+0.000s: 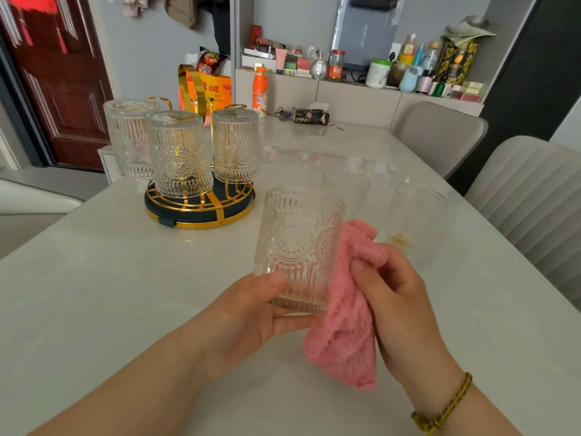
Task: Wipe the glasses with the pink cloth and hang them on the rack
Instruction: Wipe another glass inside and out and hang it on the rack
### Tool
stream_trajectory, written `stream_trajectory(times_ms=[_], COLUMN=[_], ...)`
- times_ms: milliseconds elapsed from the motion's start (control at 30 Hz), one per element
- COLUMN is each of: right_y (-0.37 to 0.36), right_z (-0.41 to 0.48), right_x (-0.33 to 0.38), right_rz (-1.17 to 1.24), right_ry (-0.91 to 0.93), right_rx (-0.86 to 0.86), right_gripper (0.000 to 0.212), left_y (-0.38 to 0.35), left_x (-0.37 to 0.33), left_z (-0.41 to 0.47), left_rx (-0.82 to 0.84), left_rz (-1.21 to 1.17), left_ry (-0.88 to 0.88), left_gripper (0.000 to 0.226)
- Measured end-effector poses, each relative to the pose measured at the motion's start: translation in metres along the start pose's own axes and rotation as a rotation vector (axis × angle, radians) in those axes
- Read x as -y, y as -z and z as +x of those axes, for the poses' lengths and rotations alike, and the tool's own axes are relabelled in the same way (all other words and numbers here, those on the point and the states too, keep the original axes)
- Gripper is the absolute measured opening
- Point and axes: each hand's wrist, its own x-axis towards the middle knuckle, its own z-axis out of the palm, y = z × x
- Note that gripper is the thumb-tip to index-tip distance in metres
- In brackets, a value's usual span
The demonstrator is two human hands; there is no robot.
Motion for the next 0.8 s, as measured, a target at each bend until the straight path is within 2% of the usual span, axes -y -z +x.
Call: stream_trajectory(times_ms=[100,200,267,333,433,500,567,667,733,800], right_y=[-0.004,-0.005,-0.002,0.003,0.01,0.014,0.018,0.019,0.019,0.019], right_z=[-0.003,-0.009,-0.008,-0.006,0.002,0.007,0.009,0.009,0.009,0.007], right_x=[0.0,0.005,0.007,0.01,0.013,0.014,0.016,0.018,0.02,0.022], right_rz=[-0.063,-0.143,-0.106,-0.043,0.09,0.223,0.312,0.279,0.145,-0.01], right_ry=[-0.007,0.154,0.223,0.233,0.133,0.026,-0.016,0.015,0.06,0.064], right_rx=[0.059,0.068,0.005,-0.119,-0.287,-0.358,-0.386,-0.327,-0.252,-0.176], right_gripper=[0.013,0.013,0.016,0.018,0.015,0.021,0.017,0.019,0.024,0.024], left_y=[0.005,0.007,0.004,0.001,-0.001,0.0,0.002,0.004,0.006,0.007], left_x=[0.0,-0.001,-0.001,-0.001,-0.001,-0.002,-0.004,-0.006,-0.007,-0.008], left_z=[0.002,0.002,0.0,-0.001,-0.003,-0.004,-0.003,-0.002,-0.001,0.0], left_rx=[-0.103,-0.147,-0.107,-0.08,-0.063,-0.084,-0.113,-0.169,-0.196,-0.227], left_rz=[0.003,0.119,0.221,0.268,0.33,0.346,0.336,0.286,0.226,0.169], left_ry=[0.013,0.038,0.056,0.064,0.077,0.088,0.082,0.064,0.052,0.031], left_gripper=[0.073,0.09,0.094,0.082,0.073,0.075,0.081,0.083,0.096,0.1])
